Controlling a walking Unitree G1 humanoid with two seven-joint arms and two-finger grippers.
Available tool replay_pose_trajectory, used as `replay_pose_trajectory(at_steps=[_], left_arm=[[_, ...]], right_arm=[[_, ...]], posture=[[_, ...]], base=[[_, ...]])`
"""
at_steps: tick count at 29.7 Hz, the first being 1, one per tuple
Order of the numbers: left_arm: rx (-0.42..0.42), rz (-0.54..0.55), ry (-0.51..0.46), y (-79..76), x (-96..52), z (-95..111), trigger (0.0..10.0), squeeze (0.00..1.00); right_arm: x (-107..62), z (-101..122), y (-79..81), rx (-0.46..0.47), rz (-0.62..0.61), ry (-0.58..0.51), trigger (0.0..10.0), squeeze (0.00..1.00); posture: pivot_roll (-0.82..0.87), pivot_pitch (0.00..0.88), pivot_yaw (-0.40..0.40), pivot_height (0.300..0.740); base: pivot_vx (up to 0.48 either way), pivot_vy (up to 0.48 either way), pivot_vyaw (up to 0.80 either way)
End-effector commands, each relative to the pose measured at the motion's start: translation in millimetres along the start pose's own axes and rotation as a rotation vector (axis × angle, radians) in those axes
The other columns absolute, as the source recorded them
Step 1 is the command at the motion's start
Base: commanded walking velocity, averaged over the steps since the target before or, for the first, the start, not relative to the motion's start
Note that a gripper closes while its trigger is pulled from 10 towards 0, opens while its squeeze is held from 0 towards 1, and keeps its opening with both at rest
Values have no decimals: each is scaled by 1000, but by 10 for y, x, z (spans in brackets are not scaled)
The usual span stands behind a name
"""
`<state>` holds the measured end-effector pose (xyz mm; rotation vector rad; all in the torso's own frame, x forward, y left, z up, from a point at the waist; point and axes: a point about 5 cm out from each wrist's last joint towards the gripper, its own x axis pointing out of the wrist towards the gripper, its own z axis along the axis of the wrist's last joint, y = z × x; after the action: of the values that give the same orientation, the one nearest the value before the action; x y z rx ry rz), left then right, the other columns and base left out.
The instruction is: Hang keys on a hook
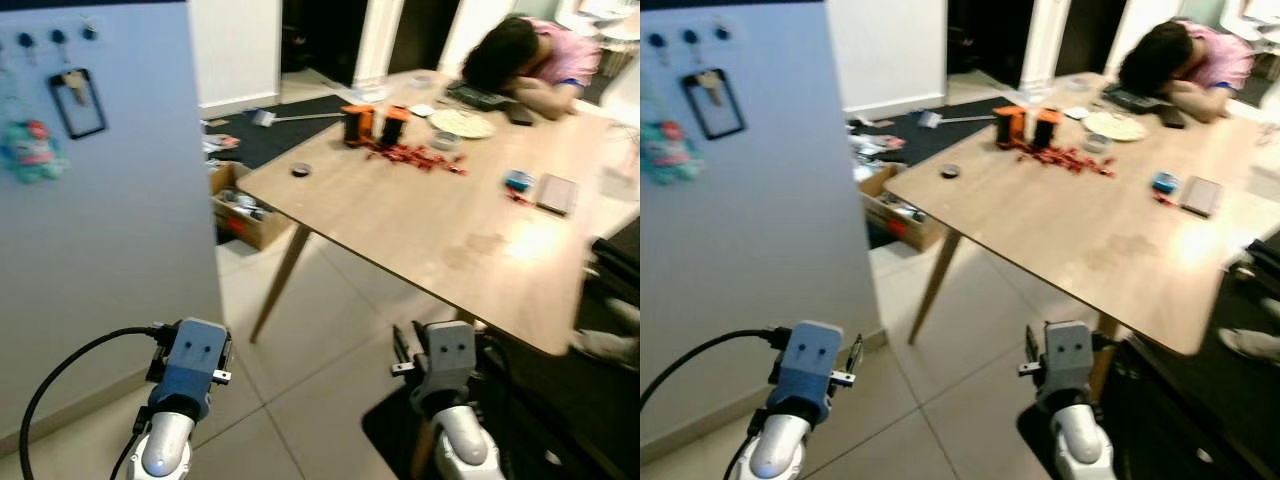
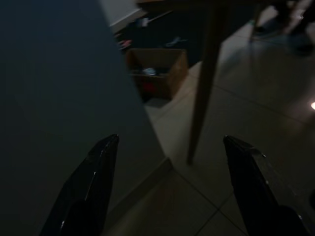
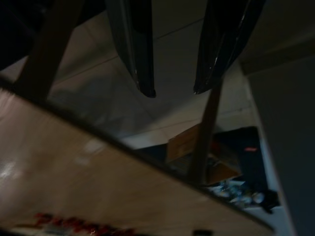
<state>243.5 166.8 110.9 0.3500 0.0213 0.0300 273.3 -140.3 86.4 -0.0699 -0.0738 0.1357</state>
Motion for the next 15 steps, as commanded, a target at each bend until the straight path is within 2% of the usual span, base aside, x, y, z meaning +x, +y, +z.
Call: replay_pose_trajectory(at_steps=[1, 14, 15], left_arm=[[3, -1, 19, 1, -22, -44, 10000, 0], [4, -2, 17, 3, -20, -38, 10000, 0], [4, -1, 17, 3, -19, -37, 10000, 0]], right_arm=[[-36, -61, -40, -4, -9, 28, 10000, 0], [-36, -58, -32, -6, -8, 25, 10000, 0], [-34, -52, -30, -10, -6, 21, 10000, 0]], posture=[[143, 137, -22, 740], [142, 140, -20, 740], [142, 140, -20, 740]], base=[[0, 0, -800], [0, 0, -800], [0, 0, 0]])
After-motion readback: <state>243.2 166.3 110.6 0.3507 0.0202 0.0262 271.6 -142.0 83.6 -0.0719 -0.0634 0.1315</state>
